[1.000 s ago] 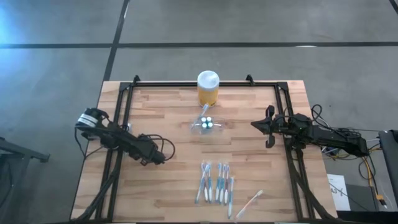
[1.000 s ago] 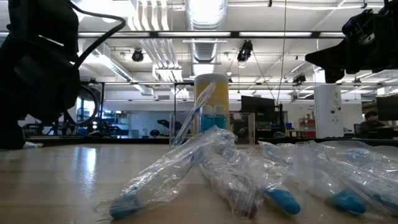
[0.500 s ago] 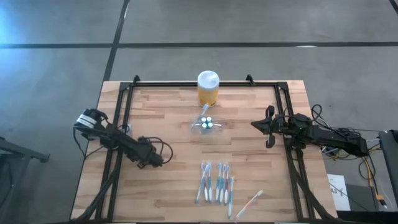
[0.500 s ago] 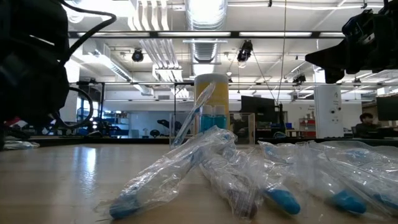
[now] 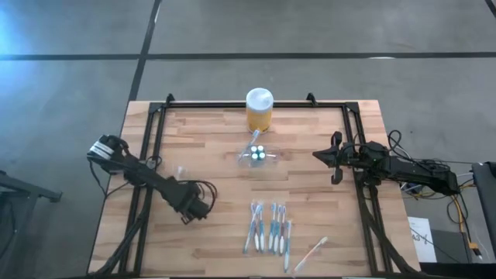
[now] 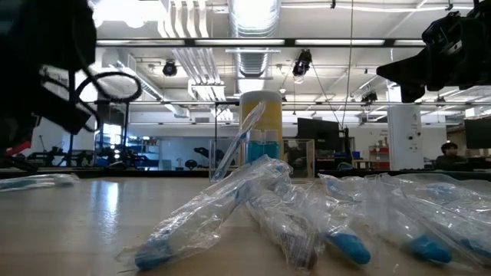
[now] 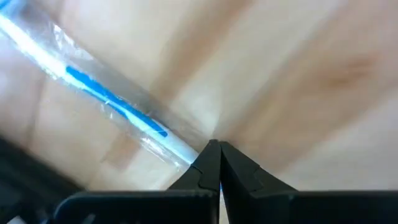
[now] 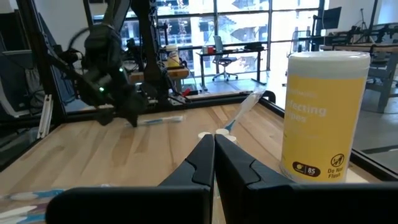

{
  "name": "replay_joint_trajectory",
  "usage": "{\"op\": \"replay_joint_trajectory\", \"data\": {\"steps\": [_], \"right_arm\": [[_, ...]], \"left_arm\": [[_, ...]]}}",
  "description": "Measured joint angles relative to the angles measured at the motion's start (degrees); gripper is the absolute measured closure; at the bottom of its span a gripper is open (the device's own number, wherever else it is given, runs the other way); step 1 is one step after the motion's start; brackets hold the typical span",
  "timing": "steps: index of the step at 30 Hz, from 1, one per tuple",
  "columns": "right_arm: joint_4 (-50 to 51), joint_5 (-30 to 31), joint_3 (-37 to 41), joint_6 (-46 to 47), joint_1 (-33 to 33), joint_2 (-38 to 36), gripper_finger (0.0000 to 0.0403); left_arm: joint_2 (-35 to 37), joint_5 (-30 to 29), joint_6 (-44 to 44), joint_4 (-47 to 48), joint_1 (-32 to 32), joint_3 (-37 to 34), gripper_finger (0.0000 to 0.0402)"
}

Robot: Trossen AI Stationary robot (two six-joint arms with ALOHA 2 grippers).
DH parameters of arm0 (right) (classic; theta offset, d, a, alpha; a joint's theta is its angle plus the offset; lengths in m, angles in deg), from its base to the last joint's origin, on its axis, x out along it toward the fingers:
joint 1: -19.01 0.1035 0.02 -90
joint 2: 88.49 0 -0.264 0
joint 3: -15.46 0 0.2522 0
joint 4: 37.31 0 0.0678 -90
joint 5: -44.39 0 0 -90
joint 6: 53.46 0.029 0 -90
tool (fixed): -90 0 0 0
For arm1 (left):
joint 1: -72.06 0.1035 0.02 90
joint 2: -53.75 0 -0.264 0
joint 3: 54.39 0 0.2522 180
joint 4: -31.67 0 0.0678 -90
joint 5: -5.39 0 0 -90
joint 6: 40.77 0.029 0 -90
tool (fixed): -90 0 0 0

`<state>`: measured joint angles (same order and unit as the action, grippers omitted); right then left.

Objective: Pick & Place toothbrushing station
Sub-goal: Put the blue toothbrush into the right of the transparent organizer

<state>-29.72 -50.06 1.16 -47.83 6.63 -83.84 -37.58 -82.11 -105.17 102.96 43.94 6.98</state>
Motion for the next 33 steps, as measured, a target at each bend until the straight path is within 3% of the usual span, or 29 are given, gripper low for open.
{"op": "replay_joint_trajectory", "data": {"steps": [8,16,21,27,33], "right_arm": [[0.0,0.0,0.0,0.0,0.0,0.0,0.0394],[0.0,0.0,0.0,0.0,0.0,0.0,0.0394],[-0.1,0.0,0.0,0.0,0.0,0.1,0.0394],[-0.1,0.0,0.0,0.0,0.0,0.1,0.0394],[-0.1,0.0,0.0,0.2,0.0,0.1,0.0394]], "left_arm": [[0.0,-1.1,7.5,-13.0,-1.0,5.3,0.0398],[0.1,-5.4,6.9,-11.7,-0.9,7.8,0.0378],[0.3,-10.4,-0.5,-4.1,-0.9,8.9,0.0337],[1.5,-18.8,-14.8,6.3,-0.9,7.8,0.0259],[3.6,-17.7,-15.4,-2.8,-0.9,2.8,0.0181]]}}
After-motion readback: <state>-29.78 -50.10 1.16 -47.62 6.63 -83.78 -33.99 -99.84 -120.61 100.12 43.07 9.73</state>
